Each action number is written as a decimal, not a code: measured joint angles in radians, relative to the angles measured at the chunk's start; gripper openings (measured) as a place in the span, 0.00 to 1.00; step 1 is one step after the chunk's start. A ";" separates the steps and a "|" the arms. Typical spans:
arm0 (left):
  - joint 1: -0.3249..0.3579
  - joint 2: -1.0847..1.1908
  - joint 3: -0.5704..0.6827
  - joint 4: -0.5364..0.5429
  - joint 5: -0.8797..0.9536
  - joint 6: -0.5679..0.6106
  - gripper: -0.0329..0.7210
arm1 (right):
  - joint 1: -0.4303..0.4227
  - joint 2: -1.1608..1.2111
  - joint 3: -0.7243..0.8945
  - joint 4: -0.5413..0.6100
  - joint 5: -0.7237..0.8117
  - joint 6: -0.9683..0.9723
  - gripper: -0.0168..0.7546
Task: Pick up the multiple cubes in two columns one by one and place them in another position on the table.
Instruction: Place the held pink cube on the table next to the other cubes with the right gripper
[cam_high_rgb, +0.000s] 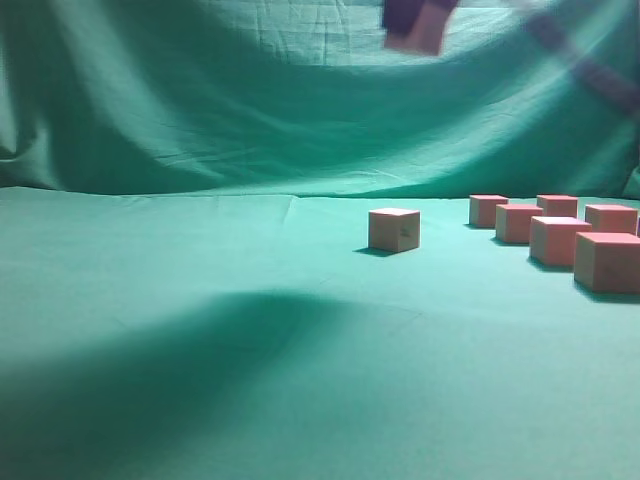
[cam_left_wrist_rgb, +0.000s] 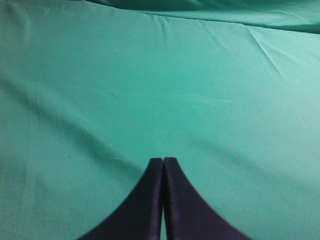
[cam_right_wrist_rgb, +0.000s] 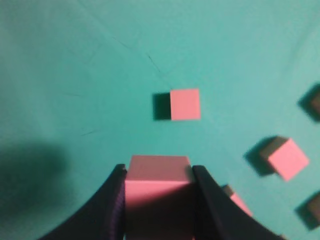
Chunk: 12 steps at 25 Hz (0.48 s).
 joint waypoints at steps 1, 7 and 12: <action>0.000 0.000 0.000 0.000 0.000 0.000 0.04 | 0.031 0.036 -0.037 -0.031 -0.002 -0.036 0.35; 0.000 0.000 0.000 0.000 0.000 0.000 0.04 | 0.141 0.211 -0.160 -0.112 -0.092 -0.260 0.35; 0.000 0.000 0.000 0.000 0.000 0.000 0.04 | 0.150 0.303 -0.178 -0.135 -0.176 -0.357 0.35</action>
